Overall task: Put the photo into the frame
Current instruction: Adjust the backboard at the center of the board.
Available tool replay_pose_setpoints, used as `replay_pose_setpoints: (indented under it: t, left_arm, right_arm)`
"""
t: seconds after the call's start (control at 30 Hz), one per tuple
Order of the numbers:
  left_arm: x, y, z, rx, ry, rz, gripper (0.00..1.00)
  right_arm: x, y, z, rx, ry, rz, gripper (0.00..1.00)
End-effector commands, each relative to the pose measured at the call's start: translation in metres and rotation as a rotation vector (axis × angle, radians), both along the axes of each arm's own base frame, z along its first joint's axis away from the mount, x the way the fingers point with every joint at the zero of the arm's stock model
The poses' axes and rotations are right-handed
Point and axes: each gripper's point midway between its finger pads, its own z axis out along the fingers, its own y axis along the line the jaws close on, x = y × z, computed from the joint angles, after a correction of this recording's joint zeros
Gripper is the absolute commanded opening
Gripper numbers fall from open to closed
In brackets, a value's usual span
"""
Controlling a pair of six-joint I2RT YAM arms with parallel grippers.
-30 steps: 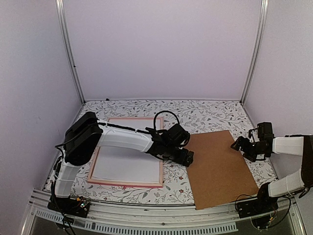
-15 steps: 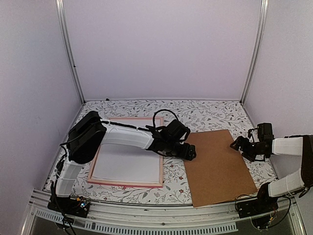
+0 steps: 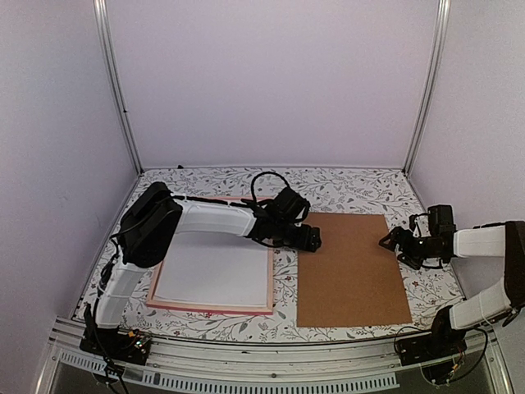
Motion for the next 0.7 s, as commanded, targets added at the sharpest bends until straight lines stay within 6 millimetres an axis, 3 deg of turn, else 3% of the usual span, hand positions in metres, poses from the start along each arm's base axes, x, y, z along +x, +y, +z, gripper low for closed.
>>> replay_pose_setpoints:
  t: [0.0,0.37,0.67]
  left_arm:
    - [-0.001,0.021,-0.008,0.110,-0.018,0.016,0.91]
    - [-0.040,0.021,-0.007,0.097,0.023,-0.015,0.92]
    - [-0.066,0.011,-0.020,0.023,0.110,-0.040,0.89]
  right_arm:
    - [-0.005,0.003,-0.001,-0.015,0.042,0.029,0.97]
    - [0.002,-0.005,-0.002,-0.075,0.064,0.033,0.98]
    - [-0.004,0.018,-0.004,0.041,0.070,0.137,0.96]
